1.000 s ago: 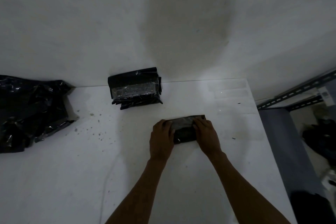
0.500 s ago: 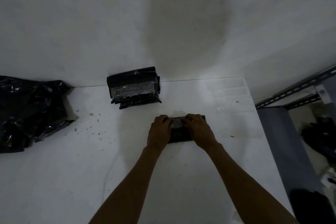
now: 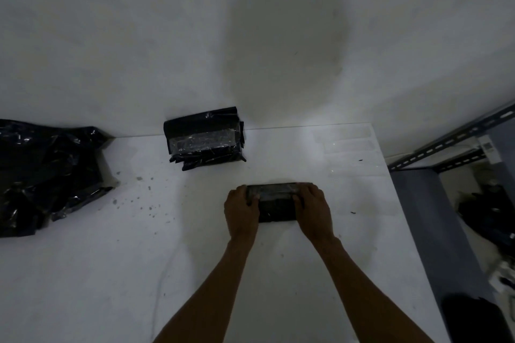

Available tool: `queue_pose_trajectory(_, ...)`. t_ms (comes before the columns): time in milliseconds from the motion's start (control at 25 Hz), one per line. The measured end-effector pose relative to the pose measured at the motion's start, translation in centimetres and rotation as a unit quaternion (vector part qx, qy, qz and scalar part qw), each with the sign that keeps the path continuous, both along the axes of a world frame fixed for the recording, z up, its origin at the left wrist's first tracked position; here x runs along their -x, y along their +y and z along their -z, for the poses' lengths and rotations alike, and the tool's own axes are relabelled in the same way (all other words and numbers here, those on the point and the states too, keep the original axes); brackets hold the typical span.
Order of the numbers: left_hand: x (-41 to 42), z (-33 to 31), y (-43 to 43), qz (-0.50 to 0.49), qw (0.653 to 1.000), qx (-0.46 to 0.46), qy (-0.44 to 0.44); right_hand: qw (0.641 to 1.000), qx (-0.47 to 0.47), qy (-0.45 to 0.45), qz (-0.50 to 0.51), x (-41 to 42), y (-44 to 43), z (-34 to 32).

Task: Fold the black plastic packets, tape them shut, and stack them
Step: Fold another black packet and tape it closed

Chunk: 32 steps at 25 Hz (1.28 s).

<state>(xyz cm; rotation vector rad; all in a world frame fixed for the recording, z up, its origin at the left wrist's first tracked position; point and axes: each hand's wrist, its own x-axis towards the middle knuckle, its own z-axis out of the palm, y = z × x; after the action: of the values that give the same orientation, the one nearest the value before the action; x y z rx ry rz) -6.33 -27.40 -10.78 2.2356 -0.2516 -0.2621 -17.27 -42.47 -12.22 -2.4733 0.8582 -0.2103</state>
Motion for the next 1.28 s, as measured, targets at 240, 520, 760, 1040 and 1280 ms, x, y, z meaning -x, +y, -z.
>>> queue_pose_trajectory(240, 0.4, 0.1, -0.6, -0.117, 0.977, 0.090, 0.151, 0.997, -0.050, 0.018, 0.050, 0.7, 0.5, 1.2)
queue_pose_trajectory(520, 0.1, -0.1, -0.5, -0.060, 0.994, 0.020, 0.091, 1.000, 0.019, -0.010, -0.018, 0.2, 1.7, -0.3)
queue_pose_trajectory(760, -0.6, -0.2, 0.3, 0.038, 0.998, -0.043, 0.003, 0.999, 0.008, 0.046, 0.017, 1.9, 0.7, 0.5)
queue_pose_trajectory(1040, 1.2, 3.3, 2.1, 0.352, 0.904, -0.131, -0.205, 0.983, 0.069, 0.037, -0.164, 2.5, 1.9, 0.5)
queue_pose_trajectory(1280, 0.2, 3.3, 2.8, 0.383, 0.899, -0.119, -0.175, 0.988, 0.032, 0.123, -0.085, 4.6, 0.2, 0.6)
